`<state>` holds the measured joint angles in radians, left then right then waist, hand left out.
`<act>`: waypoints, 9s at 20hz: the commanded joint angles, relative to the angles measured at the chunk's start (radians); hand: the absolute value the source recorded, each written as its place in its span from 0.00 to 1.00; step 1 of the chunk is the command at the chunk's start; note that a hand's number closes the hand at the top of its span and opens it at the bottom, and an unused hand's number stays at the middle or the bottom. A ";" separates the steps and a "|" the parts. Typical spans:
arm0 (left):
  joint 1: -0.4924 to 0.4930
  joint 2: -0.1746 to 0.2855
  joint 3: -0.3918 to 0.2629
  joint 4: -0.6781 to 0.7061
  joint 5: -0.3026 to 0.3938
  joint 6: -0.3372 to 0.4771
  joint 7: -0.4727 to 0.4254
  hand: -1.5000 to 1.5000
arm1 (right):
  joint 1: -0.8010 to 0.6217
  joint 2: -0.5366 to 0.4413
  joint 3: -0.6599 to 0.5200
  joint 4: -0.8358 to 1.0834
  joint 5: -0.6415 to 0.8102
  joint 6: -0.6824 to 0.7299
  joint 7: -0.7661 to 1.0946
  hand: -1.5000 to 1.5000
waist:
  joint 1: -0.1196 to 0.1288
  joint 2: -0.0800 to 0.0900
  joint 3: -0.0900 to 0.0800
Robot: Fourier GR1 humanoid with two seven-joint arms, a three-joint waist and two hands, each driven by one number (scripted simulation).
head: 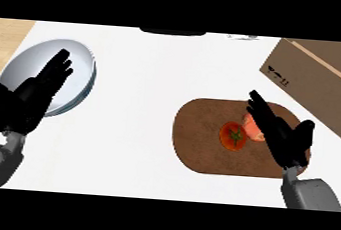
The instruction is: Pick the tomato from the cutting board and place it in the cardboard box
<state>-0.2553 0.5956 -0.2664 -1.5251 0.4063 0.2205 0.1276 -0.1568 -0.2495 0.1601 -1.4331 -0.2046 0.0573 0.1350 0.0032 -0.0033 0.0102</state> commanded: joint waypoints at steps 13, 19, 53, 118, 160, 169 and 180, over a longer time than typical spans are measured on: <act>0.008 0.006 -0.068 0.018 -0.158 -0.118 -0.269 0.50 | -0.046 -0.360 -0.298 -0.127 0.205 0.219 -0.789 0.00 | -0.011 0.013 -0.008; -0.011 -0.018 -0.061 0.029 -0.190 -0.117 -0.260 0.50 | -0.037 -0.424 -0.261 -0.085 0.440 0.140 -0.998 0.00 | 0.001 0.007 -0.009; 0.018 -0.153 0.076 0.024 -0.350 -0.240 -0.250 0.50 | 0.023 -0.211 0.281 -0.564 1.328 0.369 -0.126 0.00 | 0.000 0.003 -0.010; 0.018 -0.369 0.279 0.004 -0.538 -0.448 -0.200 0.50 | -0.540 0.166 -0.149 0.375 1.413 0.113 -0.397 1.00 | 0.016 0.008 -0.010; -0.015 -0.365 0.293 -0.006 -0.547 -0.496 -0.187 0.50 | -0.871 -0.486 -0.537 1.149 1.408 0.181 -0.317 1.00 | 0.054 0.027 -0.008; 0.006 -0.370 0.295 -0.014 -0.554 -0.488 -0.209 0.50 | -0.857 -0.535 -0.585 1.231 1.342 0.265 -0.614 0.00 | 0.056 0.028 -0.006; -0.011 -0.404 0.276 -0.008 -0.566 -0.466 -0.191 0.50 | -0.927 -0.586 -1.106 1.331 0.839 0.292 -0.539 0.00 | 0.038 0.035 -0.003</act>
<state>-0.2531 0.2165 0.0257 -1.5420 -0.1508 -0.2600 -0.0742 -1.0818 -0.8030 -0.8188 -0.1442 0.7556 0.3269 -0.4528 0.0454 0.0236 0.0073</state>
